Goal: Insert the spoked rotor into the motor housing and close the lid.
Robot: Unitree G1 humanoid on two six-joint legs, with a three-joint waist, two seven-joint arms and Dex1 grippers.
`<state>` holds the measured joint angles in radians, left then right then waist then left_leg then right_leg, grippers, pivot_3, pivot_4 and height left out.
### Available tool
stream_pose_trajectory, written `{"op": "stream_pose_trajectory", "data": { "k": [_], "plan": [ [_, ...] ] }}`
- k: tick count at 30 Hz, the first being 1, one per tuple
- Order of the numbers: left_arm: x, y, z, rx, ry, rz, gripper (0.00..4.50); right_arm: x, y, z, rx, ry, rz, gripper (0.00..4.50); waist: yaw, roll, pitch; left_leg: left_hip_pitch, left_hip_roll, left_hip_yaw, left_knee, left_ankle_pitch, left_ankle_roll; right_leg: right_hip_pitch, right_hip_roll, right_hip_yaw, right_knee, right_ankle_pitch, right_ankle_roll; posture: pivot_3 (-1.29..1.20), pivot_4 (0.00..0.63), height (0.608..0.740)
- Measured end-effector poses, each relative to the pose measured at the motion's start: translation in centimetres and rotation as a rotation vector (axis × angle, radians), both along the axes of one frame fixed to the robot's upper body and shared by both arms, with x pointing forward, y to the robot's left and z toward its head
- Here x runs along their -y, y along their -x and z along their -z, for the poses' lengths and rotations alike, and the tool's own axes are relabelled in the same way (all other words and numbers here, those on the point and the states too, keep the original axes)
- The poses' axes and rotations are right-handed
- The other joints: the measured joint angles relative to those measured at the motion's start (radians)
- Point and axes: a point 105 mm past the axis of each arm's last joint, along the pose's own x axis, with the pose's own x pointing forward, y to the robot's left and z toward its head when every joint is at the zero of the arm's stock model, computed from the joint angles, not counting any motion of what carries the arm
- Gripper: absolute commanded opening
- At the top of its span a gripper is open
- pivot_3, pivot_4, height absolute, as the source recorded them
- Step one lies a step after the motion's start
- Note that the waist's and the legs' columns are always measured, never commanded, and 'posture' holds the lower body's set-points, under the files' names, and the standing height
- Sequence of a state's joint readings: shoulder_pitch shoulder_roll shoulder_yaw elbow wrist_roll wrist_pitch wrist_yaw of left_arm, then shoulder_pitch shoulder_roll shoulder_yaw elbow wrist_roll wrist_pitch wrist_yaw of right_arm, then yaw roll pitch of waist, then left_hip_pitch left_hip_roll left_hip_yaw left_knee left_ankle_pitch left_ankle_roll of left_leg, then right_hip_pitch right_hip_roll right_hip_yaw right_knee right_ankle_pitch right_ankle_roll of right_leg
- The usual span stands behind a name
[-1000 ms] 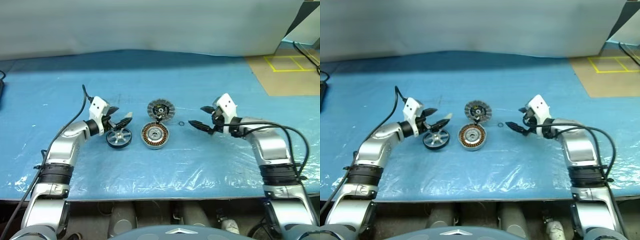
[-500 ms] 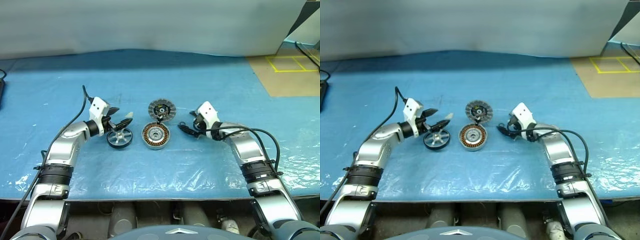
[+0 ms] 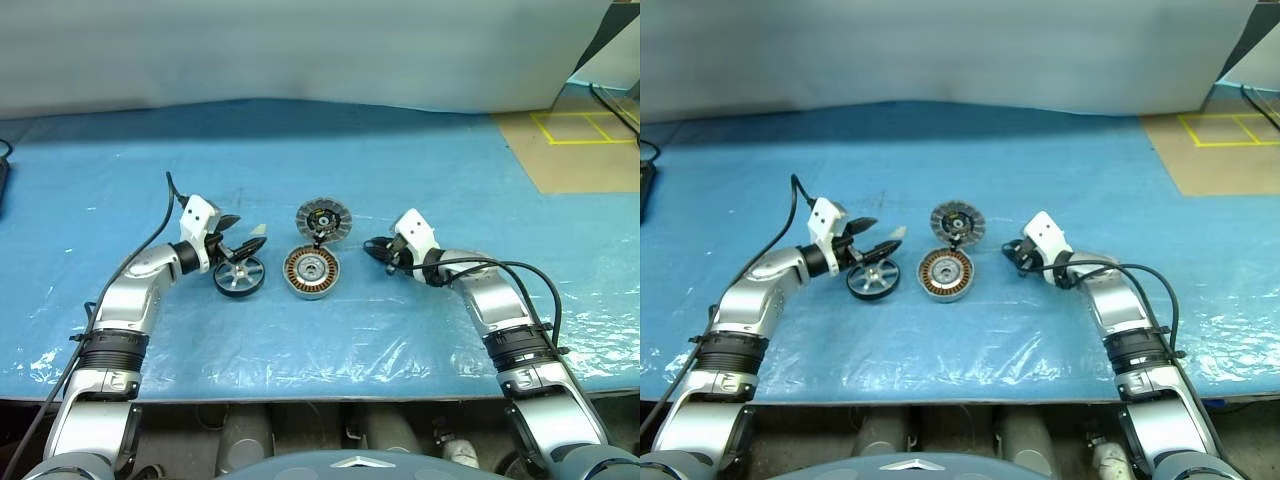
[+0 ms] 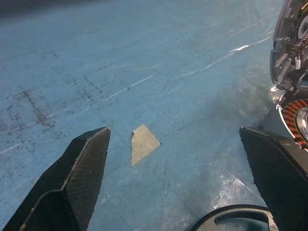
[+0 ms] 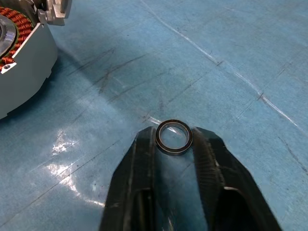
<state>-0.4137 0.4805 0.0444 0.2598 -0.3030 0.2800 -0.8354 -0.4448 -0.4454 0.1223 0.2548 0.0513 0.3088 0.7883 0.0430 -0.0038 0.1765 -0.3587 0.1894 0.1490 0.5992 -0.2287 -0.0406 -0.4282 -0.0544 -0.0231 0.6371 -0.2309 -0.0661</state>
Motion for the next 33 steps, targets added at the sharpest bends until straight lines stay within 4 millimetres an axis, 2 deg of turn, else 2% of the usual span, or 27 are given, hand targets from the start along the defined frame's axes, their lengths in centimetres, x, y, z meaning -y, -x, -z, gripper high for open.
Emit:
{"op": "stream_pose_trajectory", "data": {
  "k": [7,9,17,21,24,28,33],
  "plan": [
    [0.0,0.0,0.1,-0.001,-0.001,-0.001,4.50,0.0,0.0,0.0,-0.023,-0.011,0.006,0.61,0.000,0.000,0.000,0.000,0.000,0.000,0.000,0.000,0.000,0.000,0.000,0.000,0.000,0.000,0.000,0.00,0.150,0.740],
    [0.0,0.0,0.1,-0.001,-0.001,-0.001,4.50,0.1,0.5,-0.4,-0.051,0.003,-0.021,0.61,0.001,0.000,0.000,0.000,0.000,0.000,-0.001,0.000,0.000,0.000,0.000,0.000,-0.002,0.000,0.000,0.00,0.150,0.740],
    [0.0,0.1,0.3,-0.008,-0.001,0.000,4.50,-0.5,3.4,-4.2,-0.102,0.055,-0.177,0.61,0.000,0.000,0.000,-0.001,0.000,0.000,-0.006,0.000,0.000,0.000,0.001,-0.001,-0.009,0.001,0.001,0.00,0.150,0.740],
    [0.2,0.2,0.3,-0.012,-0.003,0.011,4.50,-3.1,4.7,-6.4,-0.095,-0.004,-0.286,0.61,-0.001,0.000,0.000,-0.001,0.000,0.000,-0.007,0.000,0.000,0.001,0.001,-0.001,-0.012,0.001,0.002,0.00,0.150,0.740],
    [0.4,0.4,0.3,-0.013,-0.004,0.023,4.50,-5.0,5.0,-7.3,-0.074,-0.038,-0.339,0.61,0.000,0.000,0.000,0.000,0.001,0.000,-0.007,0.000,0.000,0.001,0.001,-0.001,-0.012,0.001,0.002,0.00,0.150,0.740],
    [0.7,0.7,0.2,-0.011,-0.006,0.044,4.50,-7.7,5.0,-6.4,-0.088,-0.061,-0.381,0.61,0.001,0.000,0.000,0.001,0.001,0.000,-0.007,0.000,0.000,0.001,0.000,-0.001,-0.012,0.001,0.002,0.00,0.150,0.740],
    [1.2,1.4,-0.1,-0.012,-0.002,0.101,4.50,-9.3,5.0,-4.8,-0.122,-0.065,-0.408,0.61,0.001,0.000,0.000,0.001,0.000,0.000,-0.007,0.000,0.000,0.001,0.000,-0.001,-0.012,0.002,0.002,0.00,0.150,0.740]
  ]
}}
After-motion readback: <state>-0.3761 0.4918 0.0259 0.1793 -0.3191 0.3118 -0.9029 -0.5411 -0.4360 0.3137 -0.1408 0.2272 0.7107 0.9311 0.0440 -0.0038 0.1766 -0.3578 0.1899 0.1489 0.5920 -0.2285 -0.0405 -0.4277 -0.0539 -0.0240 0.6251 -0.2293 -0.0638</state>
